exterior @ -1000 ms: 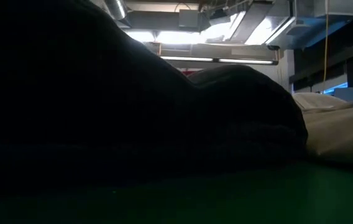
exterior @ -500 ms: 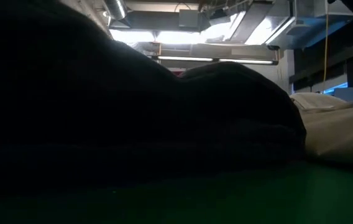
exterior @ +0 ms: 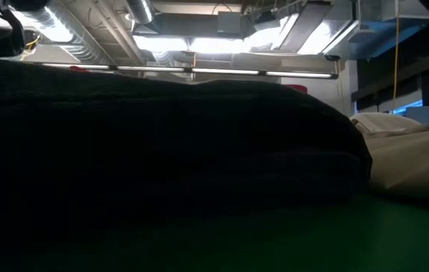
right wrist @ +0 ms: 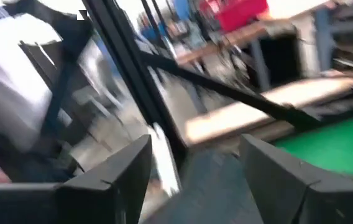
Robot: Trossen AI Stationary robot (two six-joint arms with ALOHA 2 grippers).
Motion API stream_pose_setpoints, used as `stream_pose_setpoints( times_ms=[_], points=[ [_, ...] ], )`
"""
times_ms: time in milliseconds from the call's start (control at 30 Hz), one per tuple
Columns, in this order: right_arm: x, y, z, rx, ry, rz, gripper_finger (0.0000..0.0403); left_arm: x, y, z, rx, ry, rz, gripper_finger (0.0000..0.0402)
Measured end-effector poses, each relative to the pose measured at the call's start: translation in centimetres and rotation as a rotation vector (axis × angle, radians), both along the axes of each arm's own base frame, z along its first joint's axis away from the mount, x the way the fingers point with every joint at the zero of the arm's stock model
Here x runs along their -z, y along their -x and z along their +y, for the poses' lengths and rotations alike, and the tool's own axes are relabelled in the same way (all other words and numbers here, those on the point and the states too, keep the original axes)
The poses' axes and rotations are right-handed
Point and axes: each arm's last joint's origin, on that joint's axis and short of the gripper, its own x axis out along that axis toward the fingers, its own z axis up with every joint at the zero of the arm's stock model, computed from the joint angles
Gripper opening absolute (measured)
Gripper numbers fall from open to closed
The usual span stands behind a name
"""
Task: Fold Laundry from Bin
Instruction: Fold the blue pants
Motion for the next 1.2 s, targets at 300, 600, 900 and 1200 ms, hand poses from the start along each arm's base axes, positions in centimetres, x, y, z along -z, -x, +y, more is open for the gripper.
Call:
stream_pose_setpoints(
  times_ms=[300, 600, 900, 1200],
  points=[
    [-4.6, 3.5, -1.5, 0.074, 0.216, 0.446, 0.0214, 2.0, -1.6, -4.4, -0.026, -0.070, 0.038, 0.0147],
    [-2.5, 6.1, -1.7, 0.102, 0.277, 0.768, 0.0204, 7.1, -5.2, -9.6, -0.015, -0.178, 0.188, 0.0146],
    [3.0, 5.3, -3.9, 0.134, 0.351, 0.984, 0.0204, 14.4, -8.3, -11.6, -0.071, -0.341, 0.434, 0.0147],
    [5.3, 3.3, -10.8, 0.120, 0.560, 1.159, 0.0204, 18.9, -10.0, -11.7, -0.322, -0.268, 0.532, 0.0147]
  ],
)
